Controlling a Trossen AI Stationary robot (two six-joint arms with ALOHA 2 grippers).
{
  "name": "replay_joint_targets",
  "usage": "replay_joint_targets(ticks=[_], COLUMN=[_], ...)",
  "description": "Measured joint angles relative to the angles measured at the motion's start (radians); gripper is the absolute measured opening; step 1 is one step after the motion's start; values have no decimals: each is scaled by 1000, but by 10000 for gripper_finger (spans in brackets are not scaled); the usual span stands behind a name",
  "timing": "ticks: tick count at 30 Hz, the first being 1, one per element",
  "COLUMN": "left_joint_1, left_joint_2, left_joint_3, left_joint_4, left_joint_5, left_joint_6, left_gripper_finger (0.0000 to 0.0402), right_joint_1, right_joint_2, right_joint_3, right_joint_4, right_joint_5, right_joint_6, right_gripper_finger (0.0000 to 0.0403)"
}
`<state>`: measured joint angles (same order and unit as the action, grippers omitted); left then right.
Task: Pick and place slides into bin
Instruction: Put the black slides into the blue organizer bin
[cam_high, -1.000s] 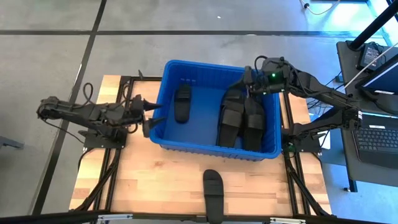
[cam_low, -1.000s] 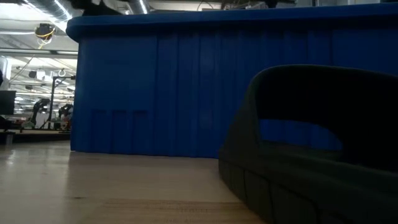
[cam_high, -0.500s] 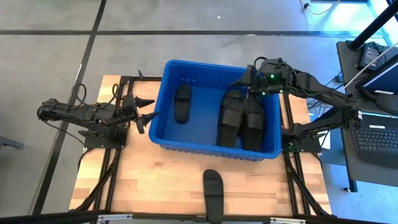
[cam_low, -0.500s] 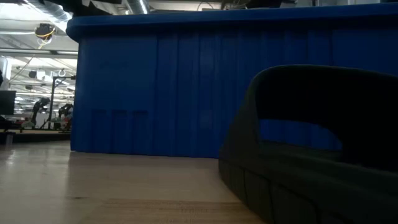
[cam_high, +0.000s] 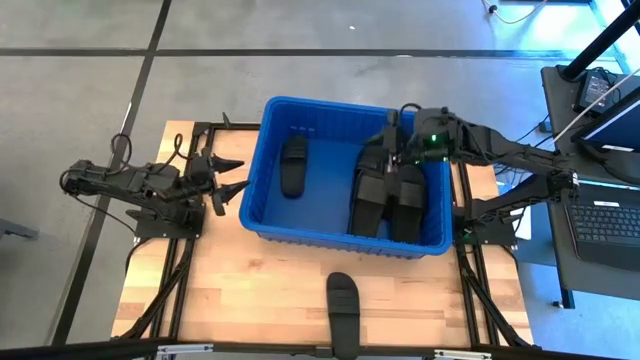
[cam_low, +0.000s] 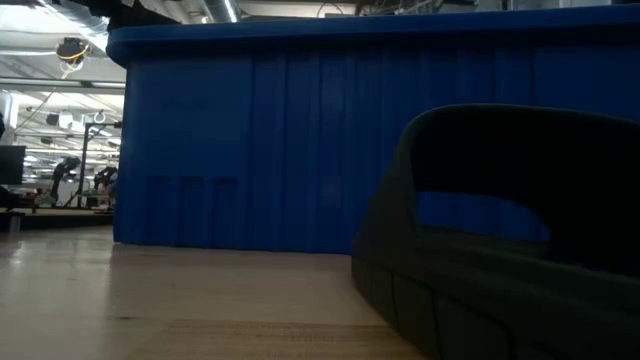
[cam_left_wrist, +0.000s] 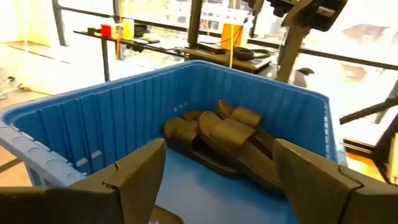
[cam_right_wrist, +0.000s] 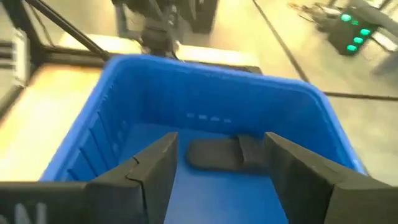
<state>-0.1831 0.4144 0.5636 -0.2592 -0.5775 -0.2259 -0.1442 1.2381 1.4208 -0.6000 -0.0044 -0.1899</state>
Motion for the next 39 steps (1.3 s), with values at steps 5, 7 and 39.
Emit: replay_joint_targets(ticks=[5,7,39], left_joint_1=[-19,-27,-46], left_joint_2=[-61,-84,-411], left_joint_3=[0,0,-176], left_joint_4=[-65,-73,-151], left_joint_5=[46,77,465], left_joint_6=[17,36,106], left_gripper_finger=[290,290,290], right_joint_1=[162,221,705], right_joint_2=[1,14,769], right_joint_3=[11,37,658], right_joint_4=[-16,-9,-448], right_joint_5=[230,285,456], right_joint_6=[24,53,873], right_gripper_finger=[236,236,236])
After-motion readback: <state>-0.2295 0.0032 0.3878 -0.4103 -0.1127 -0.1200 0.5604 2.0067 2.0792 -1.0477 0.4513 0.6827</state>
